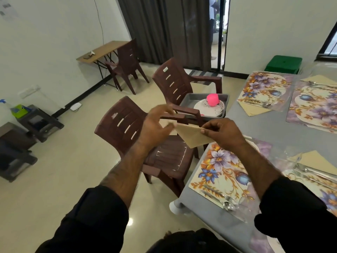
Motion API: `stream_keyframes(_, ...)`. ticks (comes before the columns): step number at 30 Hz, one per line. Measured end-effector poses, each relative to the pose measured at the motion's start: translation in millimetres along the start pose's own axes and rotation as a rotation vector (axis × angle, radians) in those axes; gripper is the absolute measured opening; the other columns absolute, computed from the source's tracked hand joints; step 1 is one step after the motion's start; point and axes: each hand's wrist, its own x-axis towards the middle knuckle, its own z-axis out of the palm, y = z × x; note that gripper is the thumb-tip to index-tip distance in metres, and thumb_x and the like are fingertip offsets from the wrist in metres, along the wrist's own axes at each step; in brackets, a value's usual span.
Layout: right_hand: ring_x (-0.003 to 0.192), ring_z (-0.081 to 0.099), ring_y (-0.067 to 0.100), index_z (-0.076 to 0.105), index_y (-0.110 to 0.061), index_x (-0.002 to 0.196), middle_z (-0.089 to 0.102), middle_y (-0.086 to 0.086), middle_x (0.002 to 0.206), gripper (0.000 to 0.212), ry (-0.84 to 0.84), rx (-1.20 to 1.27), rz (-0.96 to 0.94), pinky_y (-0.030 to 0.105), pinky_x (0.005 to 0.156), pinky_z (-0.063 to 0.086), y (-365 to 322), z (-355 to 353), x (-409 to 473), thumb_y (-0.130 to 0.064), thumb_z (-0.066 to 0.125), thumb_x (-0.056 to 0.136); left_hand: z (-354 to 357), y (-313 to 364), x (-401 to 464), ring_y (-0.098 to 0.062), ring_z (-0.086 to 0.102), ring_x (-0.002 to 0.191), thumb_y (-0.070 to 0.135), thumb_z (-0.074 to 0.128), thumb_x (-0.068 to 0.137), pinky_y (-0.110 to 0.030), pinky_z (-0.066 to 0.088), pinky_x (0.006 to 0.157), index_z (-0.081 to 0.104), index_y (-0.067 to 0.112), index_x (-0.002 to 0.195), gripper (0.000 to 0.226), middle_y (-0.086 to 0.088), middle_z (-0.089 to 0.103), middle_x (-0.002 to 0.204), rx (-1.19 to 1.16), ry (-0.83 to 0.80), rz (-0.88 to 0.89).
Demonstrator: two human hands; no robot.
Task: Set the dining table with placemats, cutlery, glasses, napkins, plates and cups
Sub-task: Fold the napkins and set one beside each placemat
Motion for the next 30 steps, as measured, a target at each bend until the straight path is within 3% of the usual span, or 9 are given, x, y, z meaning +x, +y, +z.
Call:
stream_keyframes(3, 0.087, 0.061, 0.008, 0.081, -0.022, 0.114, 0.069, -0.010, 0.098, 0.019, -0.071, -0.134, -0.088, 0.024, 0.080, 0.052, -10, 2, 4, -0.028, 0.076, 0.096, 7, 1, -9, -0.007, 0.036, 0.150, 0.029, 0.080, 0.088, -0.052, 0.037, 0.122, 0.075, 0.037, 0.109, 0.023, 0.017, 0.057, 0.149, 0.094, -0.379, 0.067)
stream_keyframes(5, 0.087, 0.062, 0.008, 0.081, -0.022, 0.113, 0.070, -0.010, 0.096, 0.019, -0.081, -0.146, -0.130, 0.025, 0.080, 0.051, -17, 1, 6, -0.028, 0.076, 0.096, 13, -5, -14, -0.014, 0.039, 0.149, 0.040, 0.076, 0.086, -0.061, 0.037, 0.121, 0.076, 0.041, 0.110, 0.024, 0.015, 0.057, 0.147, 0.154, -0.449, 0.009)
stream_keyframes(10, 0.094, 0.067, 0.012, 0.082, -0.024, 0.110, 0.075, -0.008, 0.098, 0.018, -0.083, -0.145, -0.091, 0.030, 0.082, 0.058, -11, -11, 6, -0.030, 0.080, 0.093, 7, -17, -21, -0.012, 0.065, 0.118, 0.035, 0.078, 0.089, -0.053, 0.057, 0.106, 0.083, 0.031, 0.102, 0.014, 0.008, 0.072, 0.119, -0.007, -0.404, -0.131)
stream_keyframes(14, 0.093, 0.064, 0.011, 0.082, -0.029, 0.103, 0.074, -0.012, 0.095, 0.010, -0.040, -0.113, -0.038, 0.023, 0.069, 0.049, -3, -26, 1, -0.029, 0.078, 0.094, -12, -35, -28, -0.011, 0.072, 0.106, 0.046, 0.078, 0.087, -0.054, 0.058, 0.102, 0.085, 0.030, 0.101, 0.023, 0.014, 0.079, 0.104, 0.000, -0.333, -0.172)
stream_keyframes(17, 0.093, 0.064, 0.012, 0.082, -0.028, 0.103, 0.075, -0.009, 0.096, 0.010, 0.000, -0.084, -0.018, 0.024, 0.069, 0.047, 0, -31, -2, -0.030, 0.077, 0.095, -21, -43, -31, -0.004, 0.071, 0.108, 0.059, 0.071, 0.082, -0.051, 0.059, 0.101, 0.084, 0.028, 0.099, 0.037, 0.016, 0.078, 0.108, 0.014, -0.232, -0.149)
stream_keyframes(22, 0.094, 0.066, 0.013, 0.082, -0.030, 0.105, 0.075, -0.009, 0.100, 0.012, -0.061, -0.098, -0.023, 0.026, 0.073, 0.051, -4, -14, -5, -0.030, 0.079, 0.094, -8, -9, -25, -0.007, 0.043, 0.144, 0.039, 0.081, 0.088, -0.050, 0.047, 0.113, 0.080, 0.037, 0.101, 0.013, 0.021, 0.059, 0.146, 0.036, -0.362, 0.045)
stream_keyframes(24, 0.094, 0.066, 0.013, 0.081, -0.032, 0.103, 0.075, -0.010, 0.099, 0.011, -0.089, -0.094, -0.040, 0.028, 0.074, 0.052, -10, -5, -6, -0.030, 0.079, 0.093, -1, 1, -23, -0.008, 0.047, 0.139, 0.045, 0.079, 0.088, -0.055, 0.042, 0.117, 0.079, 0.036, 0.108, 0.022, 0.017, 0.062, 0.141, 0.122, -0.437, 0.101)
stream_keyframes(26, 0.093, 0.065, 0.014, 0.081, -0.033, 0.102, 0.074, -0.012, 0.096, 0.010, -0.095, -0.083, -0.059, 0.028, 0.074, 0.052, -16, -3, -6, -0.029, 0.079, 0.093, 2, 4, -20, -0.013, 0.058, 0.125, 0.043, 0.078, 0.089, -0.053, 0.049, 0.112, 0.080, 0.026, 0.113, 0.030, 0.008, 0.068, 0.128, 0.108, -0.470, 0.055)
stream_keyframes(30, 0.094, 0.065, 0.013, 0.082, -0.029, 0.102, 0.075, -0.011, 0.094, 0.009, -0.054, -0.051, -0.045, 0.028, 0.074, 0.051, -16, -16, -9, -0.028, 0.079, 0.094, -15, -12, -23, -0.013, 0.068, 0.113, 0.052, 0.078, 0.082, -0.051, 0.057, 0.103, 0.083, 0.025, 0.106, 0.036, 0.009, 0.076, 0.112, -0.052, -0.399, -0.089)
